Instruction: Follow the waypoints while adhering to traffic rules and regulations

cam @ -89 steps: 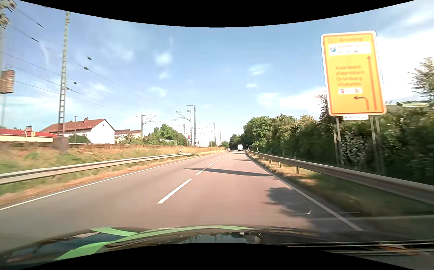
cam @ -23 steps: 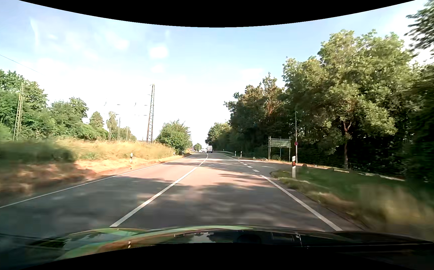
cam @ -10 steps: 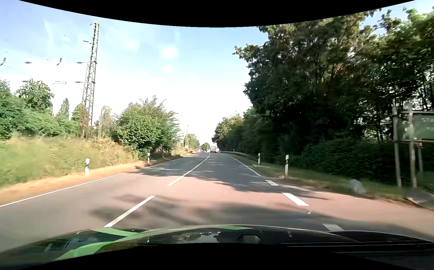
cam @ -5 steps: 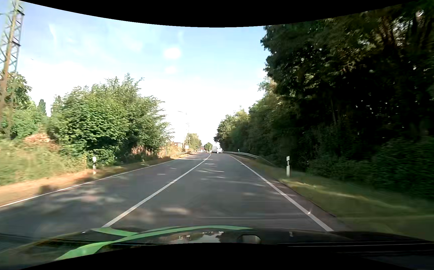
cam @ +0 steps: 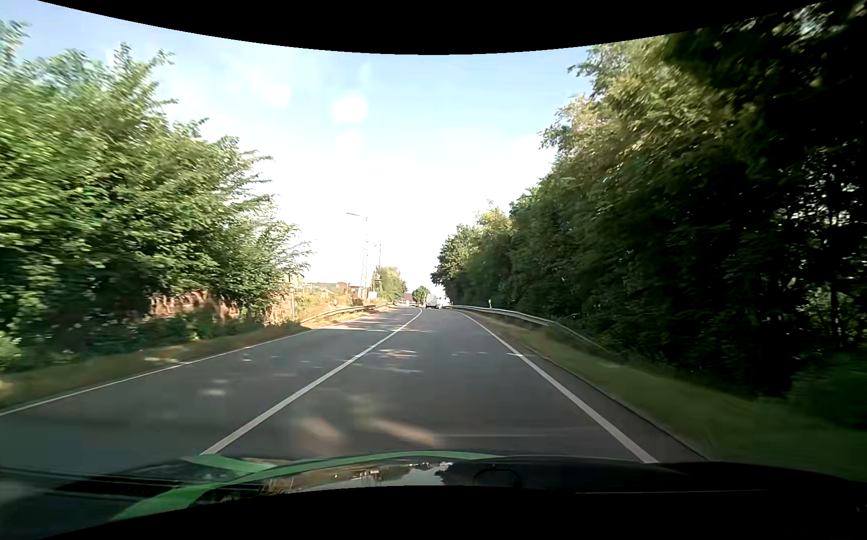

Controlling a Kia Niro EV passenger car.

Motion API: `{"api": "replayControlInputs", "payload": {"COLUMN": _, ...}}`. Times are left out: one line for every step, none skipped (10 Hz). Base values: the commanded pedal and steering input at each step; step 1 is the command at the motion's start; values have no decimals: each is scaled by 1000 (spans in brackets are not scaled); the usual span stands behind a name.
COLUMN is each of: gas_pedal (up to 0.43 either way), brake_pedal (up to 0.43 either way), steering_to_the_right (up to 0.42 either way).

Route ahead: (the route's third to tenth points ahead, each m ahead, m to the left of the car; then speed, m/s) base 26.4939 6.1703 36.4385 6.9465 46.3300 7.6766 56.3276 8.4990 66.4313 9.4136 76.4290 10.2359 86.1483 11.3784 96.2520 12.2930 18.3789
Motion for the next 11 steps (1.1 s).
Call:
{"api": "replayControlInputs", "payload": {"gas_pedal": 260, "brake_pedal": 0, "steering_to_the_right": -9}}
{"api": "replayControlInputs", "payload": {"gas_pedal": 260, "brake_pedal": 0, "steering_to_the_right": -10}}
{"api": "replayControlInputs", "payload": {"gas_pedal": 260, "brake_pedal": 0, "steering_to_the_right": -10}}
{"api": "replayControlInputs", "payload": {"gas_pedal": 260, "brake_pedal": 0, "steering_to_the_right": -10}}
{"api": "replayControlInputs", "payload": {"gas_pedal": 260, "brake_pedal": 0, "steering_to_the_right": -9}}
{"api": "replayControlInputs", "payload": {"gas_pedal": 268, "brake_pedal": 0, "steering_to_the_right": -9}}
{"api": "replayControlInputs", "payload": {"gas_pedal": 268, "brake_pedal": 0, "steering_to_the_right": -9}}
{"api": "replayControlInputs", "payload": {"gas_pedal": 268, "brake_pedal": 0, "steering_to_the_right": -10}}
{"api": "replayControlInputs", "payload": {"gas_pedal": 280, "brake_pedal": 0, "steering_to_the_right": -9}}
{"api": "replayControlInputs", "payload": {"gas_pedal": 280, "brake_pedal": 0, "steering_to_the_right": -10}}
{"api": "replayControlInputs", "payload": {"gas_pedal": 287, "brake_pedal": 0, "steering_to_the_right": -9}}
